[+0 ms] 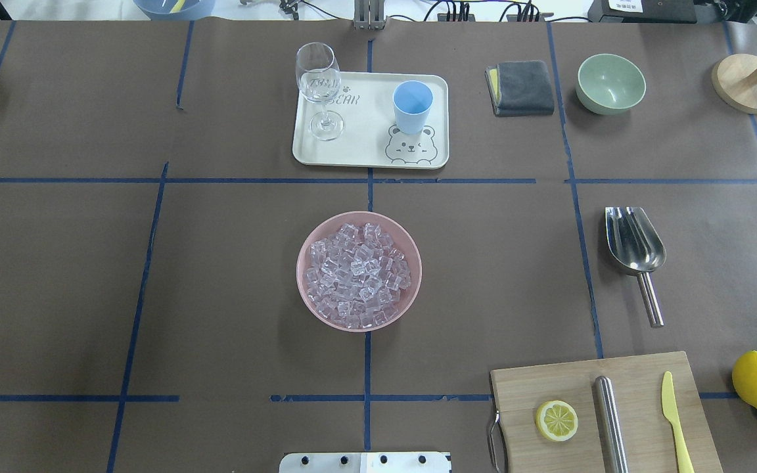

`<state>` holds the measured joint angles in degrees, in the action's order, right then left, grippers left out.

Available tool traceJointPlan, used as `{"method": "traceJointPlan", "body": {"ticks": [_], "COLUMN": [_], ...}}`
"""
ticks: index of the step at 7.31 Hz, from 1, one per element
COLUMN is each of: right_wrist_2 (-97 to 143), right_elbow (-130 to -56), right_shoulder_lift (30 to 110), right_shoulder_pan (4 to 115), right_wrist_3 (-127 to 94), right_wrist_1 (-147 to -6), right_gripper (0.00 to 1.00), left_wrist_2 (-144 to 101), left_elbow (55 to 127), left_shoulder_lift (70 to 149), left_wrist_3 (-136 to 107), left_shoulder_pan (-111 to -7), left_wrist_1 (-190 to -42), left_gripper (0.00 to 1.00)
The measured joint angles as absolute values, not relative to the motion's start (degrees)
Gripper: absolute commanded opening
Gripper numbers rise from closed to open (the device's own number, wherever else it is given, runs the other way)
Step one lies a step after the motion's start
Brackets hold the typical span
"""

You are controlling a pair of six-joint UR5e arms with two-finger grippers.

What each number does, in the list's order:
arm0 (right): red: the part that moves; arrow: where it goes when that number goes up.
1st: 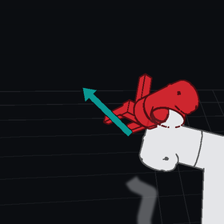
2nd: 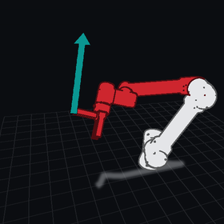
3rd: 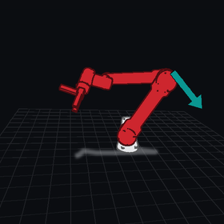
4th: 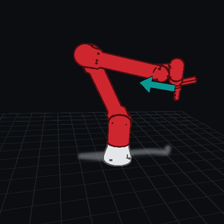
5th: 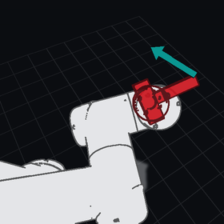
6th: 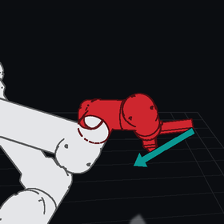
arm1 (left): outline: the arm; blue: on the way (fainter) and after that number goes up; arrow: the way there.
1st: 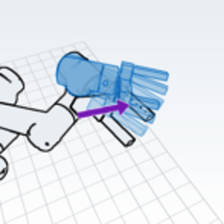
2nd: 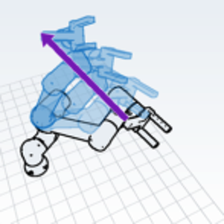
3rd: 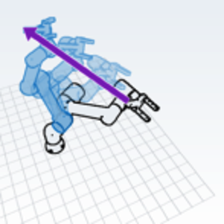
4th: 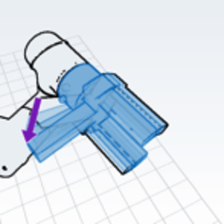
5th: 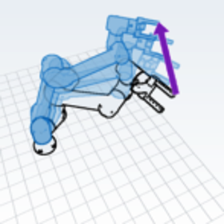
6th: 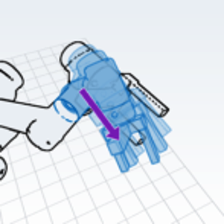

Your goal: Put ice in cup with scoop

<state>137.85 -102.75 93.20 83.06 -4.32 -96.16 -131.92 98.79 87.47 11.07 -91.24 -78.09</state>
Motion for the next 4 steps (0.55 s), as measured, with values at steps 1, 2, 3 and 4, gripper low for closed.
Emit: {"method": "traceJointPlan", "body": {"ticks": [1,2,3,4], "right_wrist_2": [137.9,137.9,137.9,137.9], "right_elbow": [-102.7,-102.7,-102.7,-102.8], "right_shoulder_lift": [93.0,92.9,92.7,92.5], "right_shoulder_pan": [83.1,83.1,83.1,83.1], "right_wrist_3": [-4.3,-4.3,-4.4,-4.4], "right_wrist_1": [-96.2,-96.2,-96.2,-96.1], "right_gripper": [1.00,1.00,1.00,1.00], "left_wrist_2": [-131.9,-131.9,-131.9,-131.9], "left_elbow": [98.8,98.6,98.4,98.4], "left_shoulder_lift": [87.6,87.7,87.7,87.7], "left_wrist_3": [11.1,11.2,11.2,11.2], "left_shoulder_pan": [-91.2,-91.2,-91.2,-91.2], "left_wrist_1": [-78.3,-78.8,-79.2,-79.4], "left_gripper": [1.00,1.00,1.00,1.00]}}
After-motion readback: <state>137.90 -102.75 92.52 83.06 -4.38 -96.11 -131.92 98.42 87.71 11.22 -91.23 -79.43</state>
